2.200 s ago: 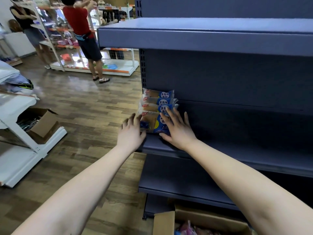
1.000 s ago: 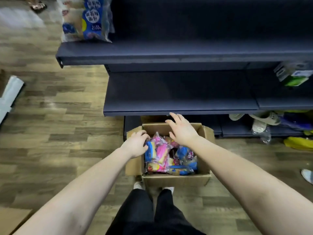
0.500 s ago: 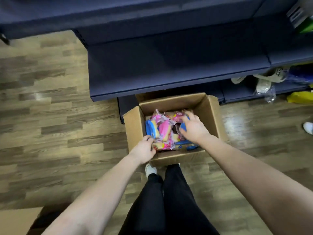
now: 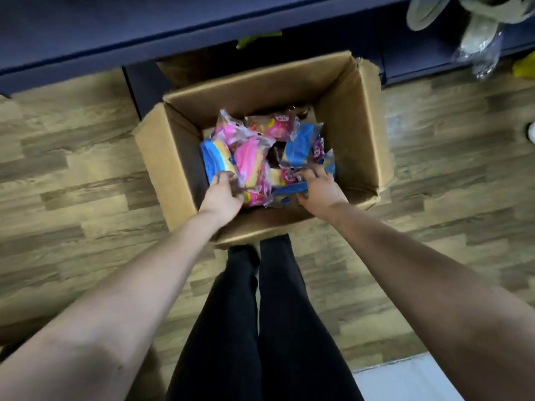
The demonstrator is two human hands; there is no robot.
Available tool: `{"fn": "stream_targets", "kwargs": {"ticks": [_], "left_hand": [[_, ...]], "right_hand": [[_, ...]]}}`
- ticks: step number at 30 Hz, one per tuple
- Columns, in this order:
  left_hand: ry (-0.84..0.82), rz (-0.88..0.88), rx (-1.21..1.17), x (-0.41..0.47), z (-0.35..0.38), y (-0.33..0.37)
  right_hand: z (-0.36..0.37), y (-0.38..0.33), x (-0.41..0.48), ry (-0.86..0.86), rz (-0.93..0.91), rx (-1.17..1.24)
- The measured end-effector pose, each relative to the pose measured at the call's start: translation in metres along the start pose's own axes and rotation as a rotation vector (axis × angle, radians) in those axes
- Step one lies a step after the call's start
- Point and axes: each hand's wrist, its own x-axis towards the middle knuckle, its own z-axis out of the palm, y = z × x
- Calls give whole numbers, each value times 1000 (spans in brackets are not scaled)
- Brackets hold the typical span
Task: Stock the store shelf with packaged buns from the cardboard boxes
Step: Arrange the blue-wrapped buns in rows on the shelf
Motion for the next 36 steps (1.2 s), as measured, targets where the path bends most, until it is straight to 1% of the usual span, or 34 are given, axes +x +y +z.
{"fn": "stream_targets", "kwargs": {"ticks": [5, 9, 13, 15, 17, 19, 22, 25, 28, 30, 33, 36], "left_hand": [[127, -142, -117, 56, 21, -8], [228, -308, -273, 99, 30, -12], [241, -470, -406, 129, 34, -21], [216, -502, -448, 137, 35, -25], [200, -474, -451, 142, 34, -28], [201, -437, -463, 145, 31, -32], [151, -394, -399, 146, 29, -32], [98, -410, -353, 142, 32, -28], [25, -434, -335, 133, 34, -23], [-30, -410, -293, 122, 36, -19], [0, -334, -260, 100, 34, -9], [44, -275, -292, 79, 24, 3]], "right_hand": [[21, 13, 40, -71, -40, -80], [36, 19, 64, -235, -57, -170], [46, 13, 85, -304, -48, -301], [48, 6, 94, -337, -35, -374], [49, -1, 102, -393, -21, -445], [49, -5, 108, -457, 7, -464], [49, -11, 112, -533, 61, -378], [57, -9, 111, -563, 49, -275], [61, -8, 106, -526, 61, -249], [55, -10, 101, -487, 94, -224], [41, -16, 88, -433, 117, -165], [31, -19, 73, -329, 114, -90]]}}
